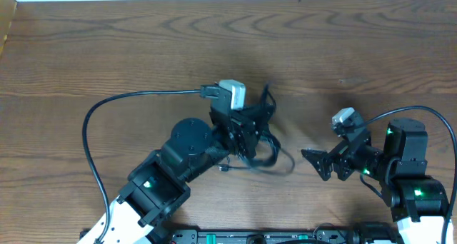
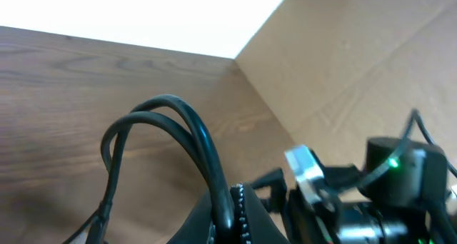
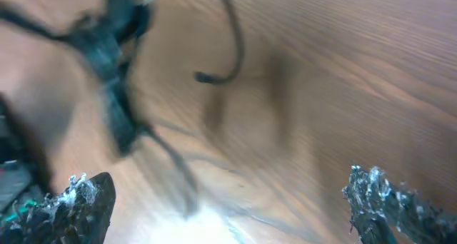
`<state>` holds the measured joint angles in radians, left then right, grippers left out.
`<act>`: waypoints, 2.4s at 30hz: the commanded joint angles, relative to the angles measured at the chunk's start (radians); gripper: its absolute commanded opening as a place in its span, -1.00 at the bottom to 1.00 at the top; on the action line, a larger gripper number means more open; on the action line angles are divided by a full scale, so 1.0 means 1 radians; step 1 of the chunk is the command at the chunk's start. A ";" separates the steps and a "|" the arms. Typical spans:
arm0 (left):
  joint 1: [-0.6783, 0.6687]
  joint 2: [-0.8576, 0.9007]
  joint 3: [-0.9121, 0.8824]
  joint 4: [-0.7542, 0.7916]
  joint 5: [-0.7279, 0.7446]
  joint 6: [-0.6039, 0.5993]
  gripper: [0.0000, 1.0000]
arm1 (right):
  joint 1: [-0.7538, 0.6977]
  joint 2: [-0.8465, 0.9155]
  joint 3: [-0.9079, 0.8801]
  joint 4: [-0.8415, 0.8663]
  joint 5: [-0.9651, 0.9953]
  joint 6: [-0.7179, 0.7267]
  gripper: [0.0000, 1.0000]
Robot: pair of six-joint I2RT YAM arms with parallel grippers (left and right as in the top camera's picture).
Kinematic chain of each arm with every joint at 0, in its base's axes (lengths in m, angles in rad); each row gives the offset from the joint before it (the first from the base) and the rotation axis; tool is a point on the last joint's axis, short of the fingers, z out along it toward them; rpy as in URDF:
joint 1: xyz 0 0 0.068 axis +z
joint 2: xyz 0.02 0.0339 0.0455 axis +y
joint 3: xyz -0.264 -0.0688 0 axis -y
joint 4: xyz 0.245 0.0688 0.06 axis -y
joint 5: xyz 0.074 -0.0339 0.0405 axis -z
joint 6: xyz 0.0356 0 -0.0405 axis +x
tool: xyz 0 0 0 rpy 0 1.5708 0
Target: Untangle cables
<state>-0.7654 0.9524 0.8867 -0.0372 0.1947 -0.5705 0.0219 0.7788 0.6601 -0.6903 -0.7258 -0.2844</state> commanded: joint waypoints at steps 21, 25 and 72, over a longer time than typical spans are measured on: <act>0.063 0.013 0.001 0.352 -0.084 -0.241 -0.85 | 0.000 0.007 0.014 0.132 -0.430 0.078 0.99; 0.059 0.026 0.001 0.409 -0.083 -0.252 -0.85 | 0.000 0.035 0.014 0.135 -0.433 0.079 0.99; -0.063 0.151 0.001 0.382 -0.312 -0.051 0.04 | 0.090 0.247 0.014 0.278 -0.339 0.156 -0.98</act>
<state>-0.8677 1.1145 0.8852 0.3798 -0.0265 -0.6750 0.1081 1.0260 0.6601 -0.4084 -1.0386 -0.1234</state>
